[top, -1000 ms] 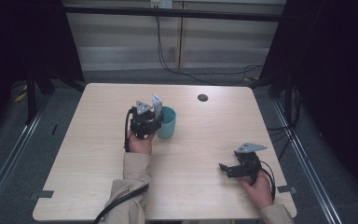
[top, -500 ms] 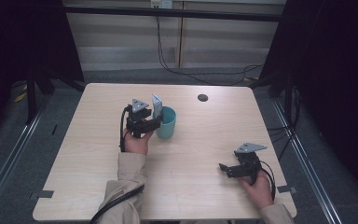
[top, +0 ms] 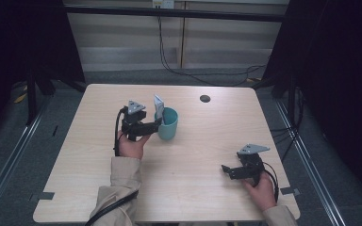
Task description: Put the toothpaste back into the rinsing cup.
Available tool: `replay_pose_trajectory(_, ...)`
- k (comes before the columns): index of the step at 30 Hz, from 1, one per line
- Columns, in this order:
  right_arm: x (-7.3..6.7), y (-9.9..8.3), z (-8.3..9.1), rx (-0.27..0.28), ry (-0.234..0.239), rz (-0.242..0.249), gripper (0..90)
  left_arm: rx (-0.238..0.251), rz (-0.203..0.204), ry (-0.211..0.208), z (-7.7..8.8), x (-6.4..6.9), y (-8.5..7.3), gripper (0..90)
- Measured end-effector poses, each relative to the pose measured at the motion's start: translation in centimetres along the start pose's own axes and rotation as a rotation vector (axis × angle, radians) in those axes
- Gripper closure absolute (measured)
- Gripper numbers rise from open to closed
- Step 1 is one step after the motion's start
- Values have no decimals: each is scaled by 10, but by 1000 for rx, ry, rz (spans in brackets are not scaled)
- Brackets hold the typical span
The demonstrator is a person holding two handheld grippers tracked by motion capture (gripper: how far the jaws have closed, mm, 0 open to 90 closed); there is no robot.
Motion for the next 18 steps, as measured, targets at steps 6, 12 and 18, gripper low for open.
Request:
replay_pose_trajectory(6,0,0,0,0,0,0,115,-8,-11,0,6,-2,-2,276)
replay_pose_trajectory(12,0,0,0,0,0,0,115,-17,4,-12,9,-4,-6,245)
replay_pose_trajectory(18,0,0,0,0,0,0,115,-18,7,-19,11,-5,-10,229)
Point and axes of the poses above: each handheld gripper's, and its own axes: z roughly backward along the jaws, y roughly out of its top, x roughly to its right, the point moved 4 cm from there along -z, roughly forward along the jaws, and after that the axes turned 8 degrees about -x, right-handed, at the moved point
